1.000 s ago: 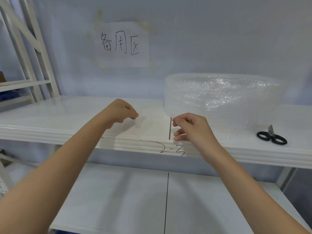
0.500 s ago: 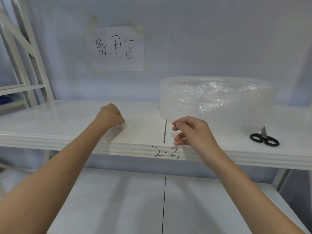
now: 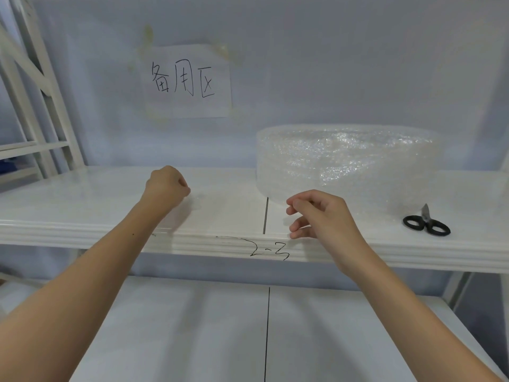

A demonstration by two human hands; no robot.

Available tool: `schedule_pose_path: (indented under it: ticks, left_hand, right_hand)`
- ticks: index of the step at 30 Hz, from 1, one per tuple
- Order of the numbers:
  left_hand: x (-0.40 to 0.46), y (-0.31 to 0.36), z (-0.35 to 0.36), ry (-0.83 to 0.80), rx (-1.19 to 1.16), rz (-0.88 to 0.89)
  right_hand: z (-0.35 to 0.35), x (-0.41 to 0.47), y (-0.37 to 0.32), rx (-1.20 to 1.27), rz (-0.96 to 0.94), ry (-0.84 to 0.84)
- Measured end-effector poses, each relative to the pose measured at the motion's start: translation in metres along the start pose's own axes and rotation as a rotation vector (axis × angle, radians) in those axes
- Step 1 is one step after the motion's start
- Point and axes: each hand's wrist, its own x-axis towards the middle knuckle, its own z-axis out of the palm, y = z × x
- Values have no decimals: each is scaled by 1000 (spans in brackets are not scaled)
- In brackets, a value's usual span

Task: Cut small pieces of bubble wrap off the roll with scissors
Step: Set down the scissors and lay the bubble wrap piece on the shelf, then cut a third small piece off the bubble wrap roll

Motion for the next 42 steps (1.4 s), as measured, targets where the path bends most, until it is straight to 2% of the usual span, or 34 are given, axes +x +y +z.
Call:
schedule_pose_path:
  ticks: [3, 7, 11, 14, 18, 22, 28, 34, 42]
  left_hand:
    - [-4, 4, -4, 39, -46, 60]
    - [-23, 25, -7, 54, -189, 202]
    - [-53, 54, 6, -106, -429, 286]
    - [-75, 81, 22, -250, -572, 317]
    - [-98, 115, 46, -355, -634, 311]
    - [-112, 135, 68, -415, -633, 336]
    - [-116, 144, 80, -365, -578, 480]
    - [-117, 149, 84, -416, -600, 518]
    - [-117, 144, 85, -418, -610, 499]
  right_hand:
    - [-14, -6, -4, -16, -56, 49]
    - [-59, -15, -7, -90, -156, 232]
    - [-120, -17, 4, -410, -166, 502]
    - [-155, -17, 9, -706, -96, 603]
    - [-171, -14, 18, -989, 15, 540]
    - [-172, -9, 19, -1106, 170, 483]
    - [-174, -3, 3, -1258, 331, 402]
    - [-171, 7, -12, -1334, 420, 314]
    - [-186, 3, -20, -1301, 472, 239]
